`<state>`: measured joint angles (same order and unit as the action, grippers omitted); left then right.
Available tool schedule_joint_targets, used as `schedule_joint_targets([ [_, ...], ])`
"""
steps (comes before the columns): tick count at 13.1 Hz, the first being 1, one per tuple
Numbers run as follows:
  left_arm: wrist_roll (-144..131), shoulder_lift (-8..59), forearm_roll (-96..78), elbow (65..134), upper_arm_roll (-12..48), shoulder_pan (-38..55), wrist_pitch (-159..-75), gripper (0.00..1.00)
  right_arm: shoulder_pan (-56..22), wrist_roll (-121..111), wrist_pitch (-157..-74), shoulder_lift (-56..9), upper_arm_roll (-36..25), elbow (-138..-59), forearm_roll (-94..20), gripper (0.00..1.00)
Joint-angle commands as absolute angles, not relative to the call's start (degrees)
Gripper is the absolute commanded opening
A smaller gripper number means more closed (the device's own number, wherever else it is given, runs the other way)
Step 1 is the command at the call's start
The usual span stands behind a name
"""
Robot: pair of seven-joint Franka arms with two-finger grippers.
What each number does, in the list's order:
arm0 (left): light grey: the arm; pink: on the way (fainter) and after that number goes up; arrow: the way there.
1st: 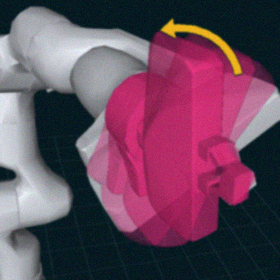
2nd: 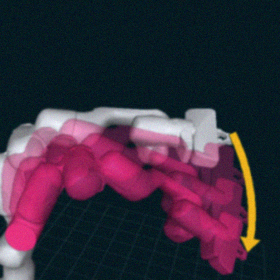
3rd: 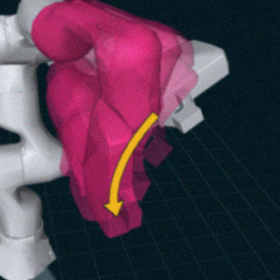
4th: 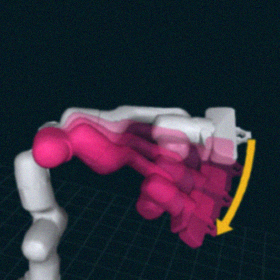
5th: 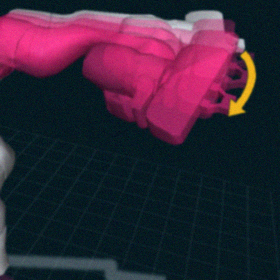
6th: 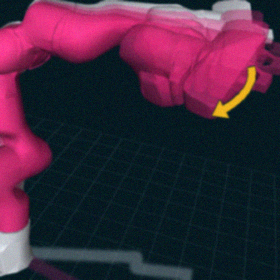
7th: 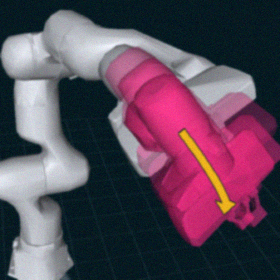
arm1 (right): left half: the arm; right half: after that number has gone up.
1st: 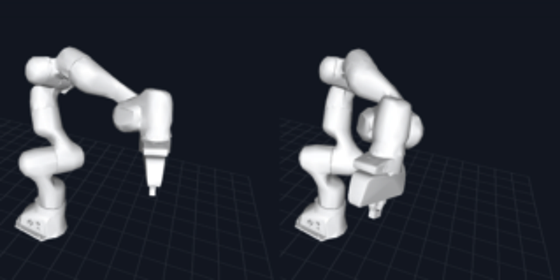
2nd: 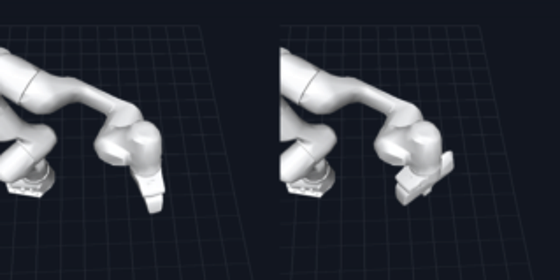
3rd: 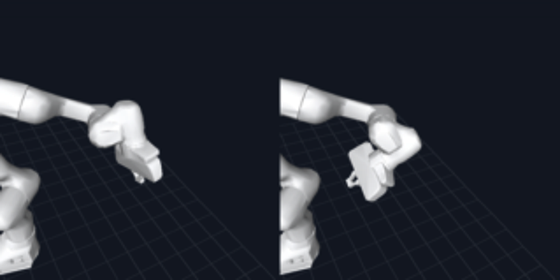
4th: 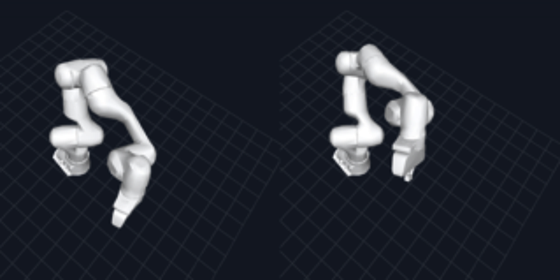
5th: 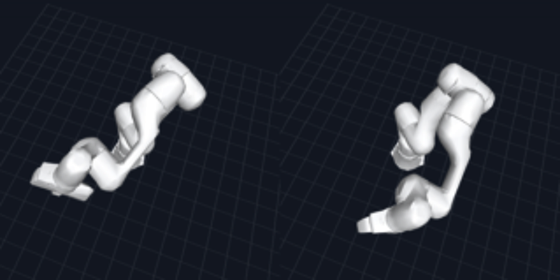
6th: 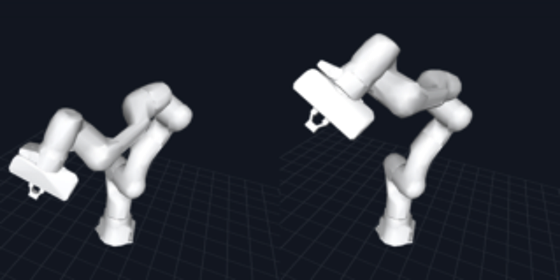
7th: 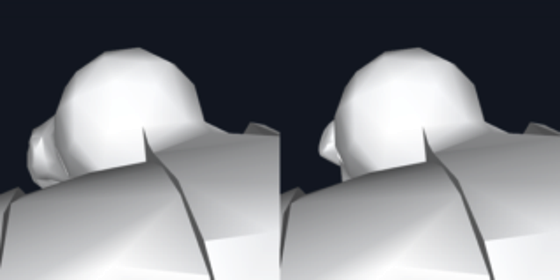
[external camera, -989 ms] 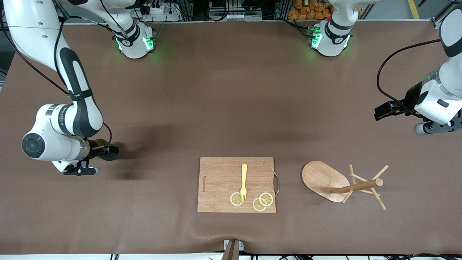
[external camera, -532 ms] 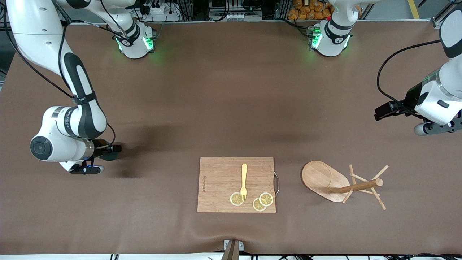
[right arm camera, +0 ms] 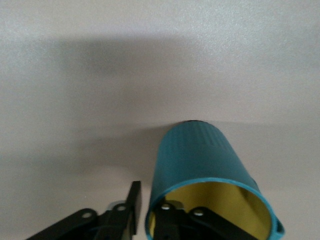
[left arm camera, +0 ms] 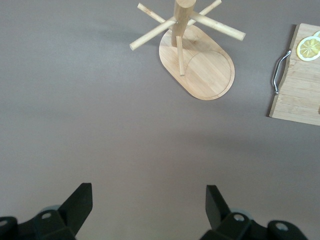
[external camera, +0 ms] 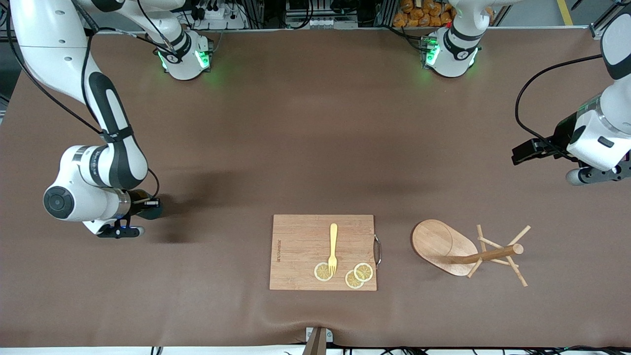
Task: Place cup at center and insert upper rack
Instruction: 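Close the right gripper on the teal mug rim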
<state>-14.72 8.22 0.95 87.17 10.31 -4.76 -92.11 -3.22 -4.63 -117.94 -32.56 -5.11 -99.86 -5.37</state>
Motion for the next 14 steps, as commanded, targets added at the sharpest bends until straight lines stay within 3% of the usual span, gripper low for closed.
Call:
schedule_joint_targets([
  [1, -14.68, 8.0, 2.2, 87.28, 10.72, -5.27, -92.11, 1.0, -3.96, -4.83, -117.77, -32.43, -5.36, -99.32, -5.98, 0.0],
  [8, -14.06, 8.0, 2.2, 87.28, 10.46, -5.36, -92.2, 1.0, -7.55, -3.35, -116.9, -31.64, -5.27, -95.99, -6.15, 0.0],
  [14, -13.89, 8.0, 2.2, 87.28, 10.46, -5.89, -92.2, 1.0, -20.64, 8.77, -116.28, -31.64, -5.19, -95.89, -6.15, 0.0],
])
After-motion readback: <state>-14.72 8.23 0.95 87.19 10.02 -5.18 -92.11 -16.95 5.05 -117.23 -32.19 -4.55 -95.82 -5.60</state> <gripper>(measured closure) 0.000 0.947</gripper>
